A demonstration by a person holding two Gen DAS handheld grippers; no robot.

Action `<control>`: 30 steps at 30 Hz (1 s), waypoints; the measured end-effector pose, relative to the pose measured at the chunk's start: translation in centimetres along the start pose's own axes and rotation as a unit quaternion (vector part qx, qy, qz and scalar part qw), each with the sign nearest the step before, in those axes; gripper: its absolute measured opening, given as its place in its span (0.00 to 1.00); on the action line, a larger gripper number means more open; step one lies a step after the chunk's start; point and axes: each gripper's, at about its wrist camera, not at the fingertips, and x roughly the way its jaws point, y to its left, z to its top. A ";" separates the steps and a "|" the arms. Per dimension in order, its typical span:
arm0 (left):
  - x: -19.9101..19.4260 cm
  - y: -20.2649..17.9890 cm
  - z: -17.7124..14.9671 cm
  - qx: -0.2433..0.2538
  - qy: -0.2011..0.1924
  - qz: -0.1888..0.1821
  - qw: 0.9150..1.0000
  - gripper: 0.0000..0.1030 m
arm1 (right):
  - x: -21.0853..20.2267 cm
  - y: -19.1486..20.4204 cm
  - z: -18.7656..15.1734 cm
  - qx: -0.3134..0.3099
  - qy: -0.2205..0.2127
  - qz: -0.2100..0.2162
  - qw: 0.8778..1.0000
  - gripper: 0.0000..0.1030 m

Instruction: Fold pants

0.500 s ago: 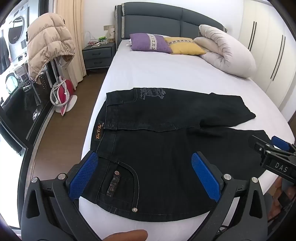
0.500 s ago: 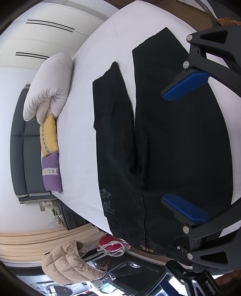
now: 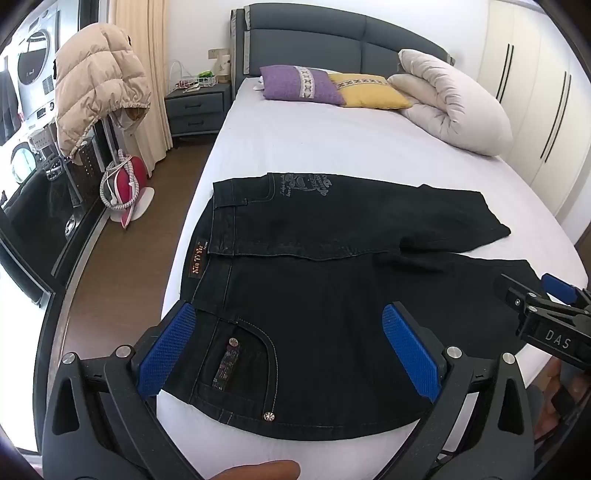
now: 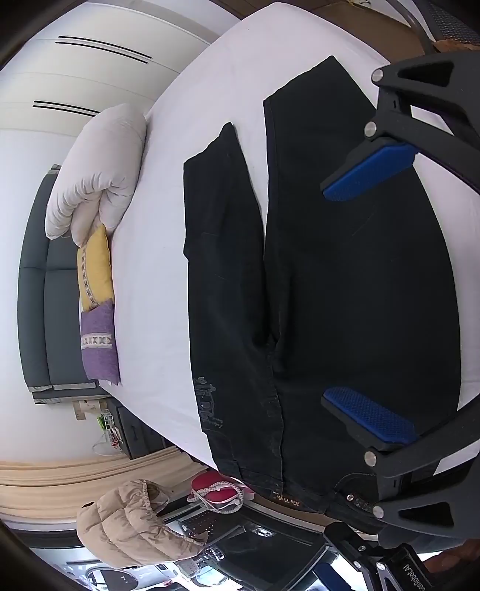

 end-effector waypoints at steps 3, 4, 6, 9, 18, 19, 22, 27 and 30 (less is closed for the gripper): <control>0.0 0.0 0.0 0.000 0.000 0.000 1.000 1.00 | 0.0 0.0 0.1 0.000 0.001 -0.001 1.000 1.00; 0.0 0.0 0.0 -0.001 0.000 0.000 1.000 1.00 | 0.0 0.0 0.1 0.000 0.001 0.000 1.000 1.00; 0.0 0.0 0.0 -0.001 0.000 0.000 1.000 1.00 | 0.0 -0.1 0.1 -0.001 0.001 -0.001 1.000 1.00; 0.2 0.2 -0.2 0.000 0.001 0.000 1.000 1.00 | 0.3 0.3 -0.2 -0.003 0.002 -0.001 1.000 1.00; 0.3 0.3 -0.3 -0.001 0.001 0.000 1.000 1.00 | 0.3 0.4 -0.3 -0.004 0.002 -0.002 1.000 1.00; 0.3 0.3 -0.3 -0.001 0.001 0.000 1.000 1.00 | 0.3 0.4 -0.3 -0.004 0.003 -0.003 1.000 1.00; 0.3 0.3 -0.3 -0.001 0.001 0.000 1.000 1.00 | 0.3 0.4 -0.3 -0.004 0.003 -0.002 1.000 1.00; 0.3 0.3 -0.4 -0.002 0.001 -0.001 1.000 1.00 | 0.4 0.4 -0.4 -0.005 0.003 -0.002 1.000 1.00; 0.5 0.5 -0.7 -0.002 0.002 0.000 1.000 1.00 | 0.4 0.5 -0.5 -0.005 0.004 -0.003 1.000 1.00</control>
